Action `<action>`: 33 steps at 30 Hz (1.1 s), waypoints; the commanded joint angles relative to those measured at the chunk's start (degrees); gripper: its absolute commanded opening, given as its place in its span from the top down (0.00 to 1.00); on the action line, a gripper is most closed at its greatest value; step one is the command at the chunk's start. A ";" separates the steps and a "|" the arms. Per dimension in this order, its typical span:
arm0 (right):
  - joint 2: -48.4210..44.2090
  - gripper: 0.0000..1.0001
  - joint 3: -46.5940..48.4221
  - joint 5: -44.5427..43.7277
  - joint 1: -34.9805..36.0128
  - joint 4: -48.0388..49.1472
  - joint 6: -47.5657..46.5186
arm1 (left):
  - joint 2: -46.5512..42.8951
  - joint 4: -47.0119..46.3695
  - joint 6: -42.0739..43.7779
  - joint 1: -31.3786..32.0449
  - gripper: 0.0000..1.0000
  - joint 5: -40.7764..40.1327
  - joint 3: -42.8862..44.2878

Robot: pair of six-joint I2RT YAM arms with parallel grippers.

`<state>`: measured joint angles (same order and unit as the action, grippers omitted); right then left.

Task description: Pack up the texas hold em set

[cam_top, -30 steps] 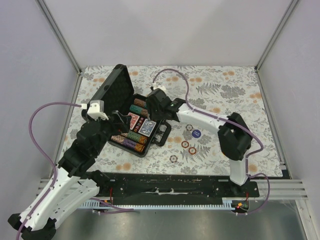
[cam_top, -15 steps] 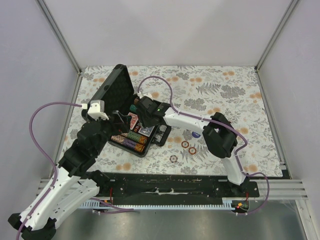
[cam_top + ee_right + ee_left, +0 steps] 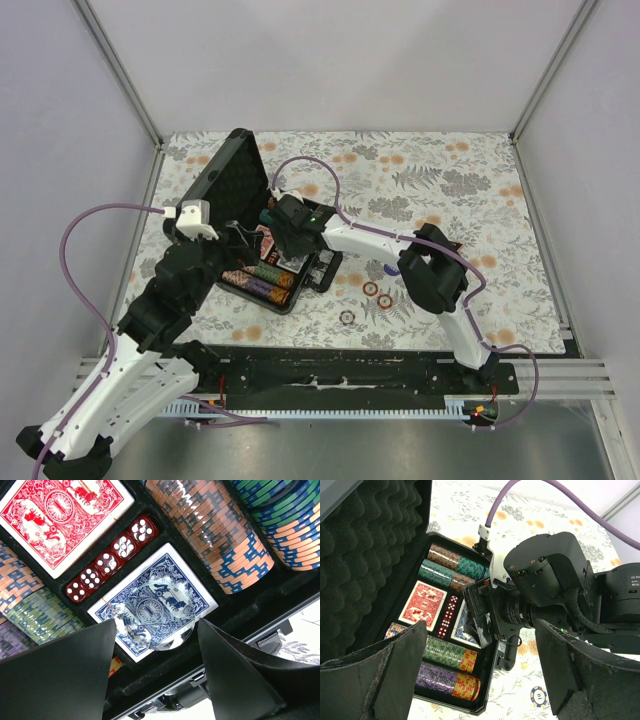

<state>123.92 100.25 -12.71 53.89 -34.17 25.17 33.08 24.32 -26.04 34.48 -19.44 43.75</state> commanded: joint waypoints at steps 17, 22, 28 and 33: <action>-23.79 0.20 -14.71 -6.18 -7.47 -7.92 4.71 | 0.05 -1.38 1.61 0.15 0.06 0.10 0.46; -29.43 0.20 -24.56 -4.70 -15.11 -7.58 7.44 | 0.23 -1.90 1.78 0.15 0.06 0.55 0.55; -28.83 0.20 -28.88 -4.26 -19.43 -7.75 9.10 | 0.41 -1.82 1.70 0.06 0.06 0.72 0.55; -24.96 0.22 -30.20 -0.21 -23.04 -8.19 12.36 | 0.67 -1.73 1.78 0.06 0.06 0.63 0.64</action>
<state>96.53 70.94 -15.31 32.93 -42.52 34.00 33.43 24.29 -26.04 34.48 -18.96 43.75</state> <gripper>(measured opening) 0.788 0.942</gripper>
